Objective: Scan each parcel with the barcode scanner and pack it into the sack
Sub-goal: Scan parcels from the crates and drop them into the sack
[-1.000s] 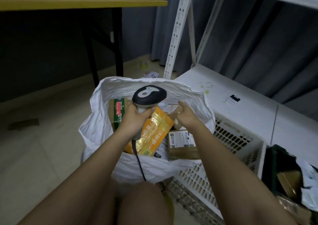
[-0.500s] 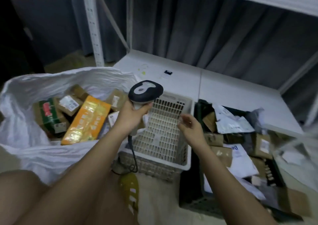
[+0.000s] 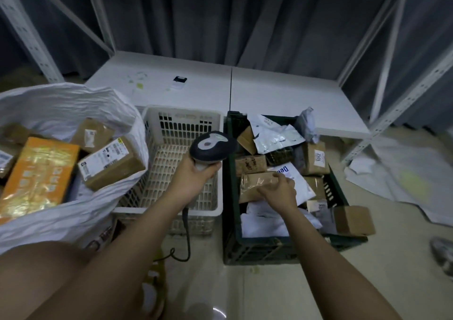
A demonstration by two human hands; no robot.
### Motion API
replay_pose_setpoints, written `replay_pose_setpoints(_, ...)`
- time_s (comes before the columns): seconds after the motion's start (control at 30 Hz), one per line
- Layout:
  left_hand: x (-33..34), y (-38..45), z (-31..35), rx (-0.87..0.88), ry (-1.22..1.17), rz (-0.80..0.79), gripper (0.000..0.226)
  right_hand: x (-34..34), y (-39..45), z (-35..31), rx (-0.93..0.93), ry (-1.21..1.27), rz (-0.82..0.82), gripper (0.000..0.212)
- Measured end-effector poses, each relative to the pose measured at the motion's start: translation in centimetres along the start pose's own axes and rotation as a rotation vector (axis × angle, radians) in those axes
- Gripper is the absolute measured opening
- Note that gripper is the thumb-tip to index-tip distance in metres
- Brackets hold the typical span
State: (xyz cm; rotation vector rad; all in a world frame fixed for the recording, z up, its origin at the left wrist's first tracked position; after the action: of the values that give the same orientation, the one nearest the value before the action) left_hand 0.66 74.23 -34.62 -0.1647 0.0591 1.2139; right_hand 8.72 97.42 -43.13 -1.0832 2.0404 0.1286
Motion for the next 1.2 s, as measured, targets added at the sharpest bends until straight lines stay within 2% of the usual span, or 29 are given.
replay_pose_setpoints(0.1, 0.2, 0.6, -1.1, -0.015, 0.02, -0.008, 0.055, 1.9, 1.6, -1.1, 0.068, -0.004, -0.017, 0.089)
replay_pose_setpoints(0.23, -0.1, 1.4, -1.9, -0.027, 0.023, -0.025, 0.05, 4.6, 3.7, -1.2, 0.189, -0.011, 0.002, 0.107)
replay_pose_setpoints(0.33, -0.5, 1.9, -2.7, -0.03, 0.007, -0.021, 0.049, 5.6, 4.4, 0.0, 0.215, -0.087, -0.027, 0.107)
replay_pose_setpoints(0.53, -0.7, 2.2, -3.9, -0.04, -0.059, -0.004, 0.051, 3.3, 4.0, 0.5, 0.136, -0.05, 0.099, 0.1)
replay_pose_setpoints(0.73, -0.5, 1.4, -4.4, -0.052, -0.061, 0.039, 0.056, -0.1, 0.4, 0.7, -0.014, 0.273, 0.274, 0.089)
replay_pose_setpoints(0.8, -0.5, 1.1, -4.3, -0.059, -0.069, 0.043, 0.055, -0.3, -1.0, 0.0, -0.066, 0.388, 0.216, 0.088)
replay_pose_setpoints(0.87, -0.7, 0.5, -3.9, -0.056, -0.075, 0.042, 0.057, 0.6, -2.1, -1.4, -0.1, 0.469, 0.092, 0.088)
replay_pose_setpoints(0.97, -2.3, -0.6, -3.7, -0.069, -0.101, 0.053, 0.059, 2.6, -3.7, -4.2, -0.148, 0.627, -0.115, 0.07)
replay_pose_setpoints(1.03, -4.0, -1.2, -4.0, -0.087, -0.096, 0.073, 0.059, 4.1, -4.6, -5.9, -0.12, 0.696, -0.218, 0.069)
replay_pose_setpoints(1.1, -5.7, -1.7, -4.4, -0.113, -0.087, 0.087, 0.062, 5.8, -5.0, -7.1, -0.071, 0.688, -0.288, 0.08)
replay_pose_setpoints(1.2, -7.6, -2.2, -4.6, -0.109, -0.087, 0.118, 0.064, 7.9, -5.8, -8.3, -0.124, 0.538, -0.377, 0.078)
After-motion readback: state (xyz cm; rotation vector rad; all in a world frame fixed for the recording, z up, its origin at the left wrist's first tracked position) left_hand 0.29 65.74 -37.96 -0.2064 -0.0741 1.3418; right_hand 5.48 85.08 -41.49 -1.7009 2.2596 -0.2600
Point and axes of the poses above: each hand's wrist, its own y-axis towards the middle knuckle, its own x-axis out of the palm, z = x × y, the point moved 4 cm from there along y, towards the middle knuckle, and after that the axes turned 1 degree about -z, right-handed, at the moved point
